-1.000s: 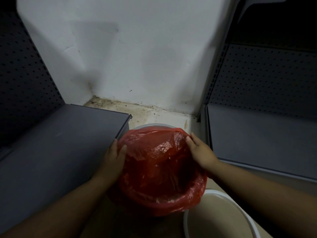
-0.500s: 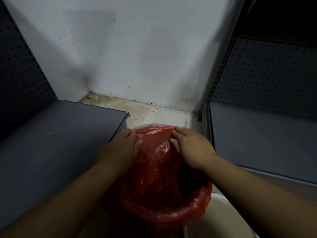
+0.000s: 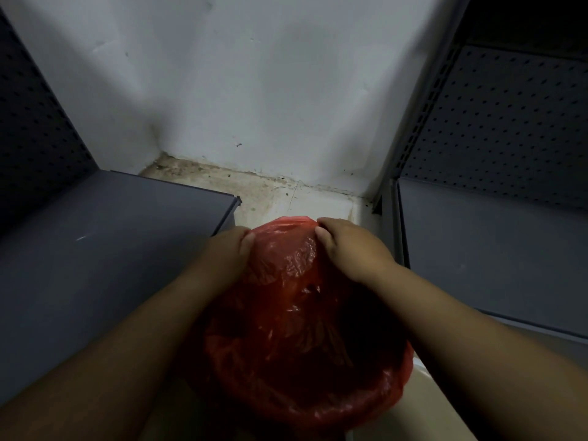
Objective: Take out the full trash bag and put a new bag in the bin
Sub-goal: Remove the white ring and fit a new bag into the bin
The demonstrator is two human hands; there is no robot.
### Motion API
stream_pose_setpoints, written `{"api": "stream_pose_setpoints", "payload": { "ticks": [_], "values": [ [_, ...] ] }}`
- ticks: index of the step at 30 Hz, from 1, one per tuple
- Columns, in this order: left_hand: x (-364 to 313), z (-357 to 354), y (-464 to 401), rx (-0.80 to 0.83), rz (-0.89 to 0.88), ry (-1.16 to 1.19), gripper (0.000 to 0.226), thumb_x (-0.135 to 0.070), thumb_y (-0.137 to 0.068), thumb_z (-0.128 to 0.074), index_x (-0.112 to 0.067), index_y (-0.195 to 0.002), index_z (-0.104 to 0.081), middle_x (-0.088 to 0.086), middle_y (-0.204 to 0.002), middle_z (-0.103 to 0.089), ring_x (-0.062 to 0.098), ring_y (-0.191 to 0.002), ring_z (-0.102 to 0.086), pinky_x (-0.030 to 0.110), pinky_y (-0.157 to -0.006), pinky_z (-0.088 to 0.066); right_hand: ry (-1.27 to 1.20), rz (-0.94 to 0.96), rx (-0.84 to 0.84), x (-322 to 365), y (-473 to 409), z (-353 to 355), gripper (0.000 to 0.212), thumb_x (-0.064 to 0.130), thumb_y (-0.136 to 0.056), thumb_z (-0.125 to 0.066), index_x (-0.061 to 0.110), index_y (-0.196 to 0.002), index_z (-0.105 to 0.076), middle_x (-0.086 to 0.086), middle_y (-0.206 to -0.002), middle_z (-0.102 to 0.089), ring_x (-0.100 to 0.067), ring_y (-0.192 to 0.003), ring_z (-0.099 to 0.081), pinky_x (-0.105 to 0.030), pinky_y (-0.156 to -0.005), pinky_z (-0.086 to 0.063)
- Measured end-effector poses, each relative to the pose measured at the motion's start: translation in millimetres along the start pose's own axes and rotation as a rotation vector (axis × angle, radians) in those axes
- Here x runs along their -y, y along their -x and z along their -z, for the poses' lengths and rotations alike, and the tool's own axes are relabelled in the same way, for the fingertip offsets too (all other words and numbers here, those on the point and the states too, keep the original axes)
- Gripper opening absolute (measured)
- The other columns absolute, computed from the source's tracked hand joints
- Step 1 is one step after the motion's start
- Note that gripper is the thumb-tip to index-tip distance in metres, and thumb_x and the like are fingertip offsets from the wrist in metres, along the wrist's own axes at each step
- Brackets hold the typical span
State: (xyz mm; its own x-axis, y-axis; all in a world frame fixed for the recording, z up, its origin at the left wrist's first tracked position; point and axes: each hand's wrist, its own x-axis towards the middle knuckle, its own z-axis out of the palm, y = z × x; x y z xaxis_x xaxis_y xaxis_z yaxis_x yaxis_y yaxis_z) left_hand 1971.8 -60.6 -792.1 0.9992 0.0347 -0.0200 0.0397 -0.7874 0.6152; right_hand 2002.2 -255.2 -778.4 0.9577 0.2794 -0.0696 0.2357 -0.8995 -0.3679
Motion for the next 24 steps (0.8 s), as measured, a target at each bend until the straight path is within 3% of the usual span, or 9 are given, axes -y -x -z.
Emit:
{"api": "stream_pose_setpoints", "payload": {
  "ticks": [5, 8, 12, 14, 16, 17, 20, 22, 24],
  "values": [
    [2.1, 1.6, -0.6, 0.031, 0.098, 0.066, 0.045, -0.027, -0.098, -0.031, 0.004, -0.101, -0.064, 0.024, -0.109, -0.064, 0.025, -0.087, -0.054, 0.028, -0.071, -0.034, 0.025, -0.102, 0.081, 0.1, -4.4, -1.2, 0.051, 0.052, -0.097, -0.021, 0.020, -0.108, -0.059, -0.006, -0.108, -0.066, -0.027, -0.102, -0.059, -0.034, -0.076, -0.042],
    [-2.2, 5.8, 3.5, 0.038, 0.213, 0.110, 0.046, -0.028, -0.099, -0.029, 0.004, -0.114, -0.059, 0.024, -0.122, -0.059, 0.033, -0.107, -0.056, 0.029, -0.082, -0.038, -0.006, -0.128, 0.101, 1.9, -3.7, 1.0, 0.058, 0.055, -0.097, -0.016, 0.020, -0.109, -0.060, -0.006, -0.111, -0.066, -0.026, -0.105, -0.058, -0.034, -0.079, -0.039],
    [5.1, 8.1, 3.9, 0.092, 0.355, 0.054, 0.045, -0.020, -0.100, -0.025, -0.004, -0.142, -0.028, 0.024, -0.143, -0.040, 0.035, -0.129, -0.042, 0.033, -0.101, -0.033, -0.144, -0.166, 0.141, 0.5, -3.5, 6.9, 0.063, 0.055, -0.097, -0.017, 0.015, -0.121, -0.059, -0.011, -0.125, -0.061, -0.027, -0.116, -0.055, -0.035, -0.093, -0.039],
    [9.9, 9.2, 5.1, 0.051, 0.406, 0.081, 0.044, -0.022, -0.100, -0.026, -0.003, -0.138, -0.035, 0.024, -0.139, -0.044, 0.035, -0.122, -0.047, 0.032, -0.097, -0.034, -0.292, -0.181, 0.085, -5.5, 0.5, 10.4, 0.061, 0.052, -0.097, -0.023, 0.009, -0.119, -0.061, -0.013, -0.125, -0.062, -0.028, -0.116, -0.055, -0.035, -0.096, -0.039],
    [11.1, 13.6, 11.0, -0.033, 0.444, 0.211, 0.044, -0.024, -0.100, -0.027, 0.001, -0.122, -0.055, 0.020, -0.122, -0.057, 0.031, -0.095, -0.057, 0.028, -0.079, -0.035, -0.392, -0.194, -0.034, -15.2, 7.2, 13.1, 0.061, 0.049, -0.098, -0.027, 0.001, -0.117, -0.060, -0.017, -0.122, -0.063, -0.031, -0.114, -0.057, -0.038, -0.099, -0.041],
    [13.7, 15.0, 14.2, -0.121, 0.439, 0.270, 0.045, -0.025, -0.099, -0.028, 0.003, -0.114, -0.060, 0.021, -0.119, -0.059, 0.032, -0.092, -0.056, 0.028, -0.075, -0.034, -0.413, -0.205, -0.087, -20.4, 11.9, 14.2, 0.061, 0.048, -0.098, -0.028, -0.002, -0.115, -0.059, -0.019, -0.120, -0.064, -0.033, -0.111, -0.058, -0.041, -0.099, -0.042],
    [14.9, 14.8, 30.3, -0.257, 0.256, 0.228, 0.042, -0.029, -0.099, -0.028, -0.008, -0.121, -0.057, 0.014, -0.132, -0.055, 0.025, -0.117, -0.051, 0.024, -0.083, -0.030, -0.465, -0.189, -0.132, -31.8, 31.8, 15.7, 0.055, 0.044, -0.099, -0.029, 0.005, -0.122, -0.059, -0.013, -0.130, -0.059, -0.028, -0.119, -0.055, -0.037, -0.100, -0.041],
    [10.6, 11.3, 44.8, -0.208, 0.090, 0.280, 0.041, -0.035, -0.097, -0.032, -0.016, -0.127, -0.053, 0.005, -0.140, -0.049, 0.013, -0.123, -0.044, 0.022, -0.093, -0.027, -0.537, -0.139, -0.112, -33.4, 45.8, 14.3, 0.048, 0.043, -0.099, -0.027, 0.021, -0.135, -0.049, 0.001, -0.144, -0.048, -0.016, -0.133, -0.042, -0.025, -0.102, -0.029],
    [9.3, 4.0, 55.1, -0.109, -0.017, 0.312, 0.044, -0.038, -0.095, -0.032, -0.018, -0.132, -0.047, 0.001, -0.146, -0.041, 0.007, -0.129, -0.034, 0.023, -0.104, -0.023, -0.620, -0.126, -0.085, -31.4, 54.3, 10.7, 0.046, 0.042, -0.099, -0.027, 0.026, -0.140, -0.043, 0.006, -0.149, -0.040, -0.010, -0.139, -0.032, -0.019, -0.103, -0.019]
  ]
}}
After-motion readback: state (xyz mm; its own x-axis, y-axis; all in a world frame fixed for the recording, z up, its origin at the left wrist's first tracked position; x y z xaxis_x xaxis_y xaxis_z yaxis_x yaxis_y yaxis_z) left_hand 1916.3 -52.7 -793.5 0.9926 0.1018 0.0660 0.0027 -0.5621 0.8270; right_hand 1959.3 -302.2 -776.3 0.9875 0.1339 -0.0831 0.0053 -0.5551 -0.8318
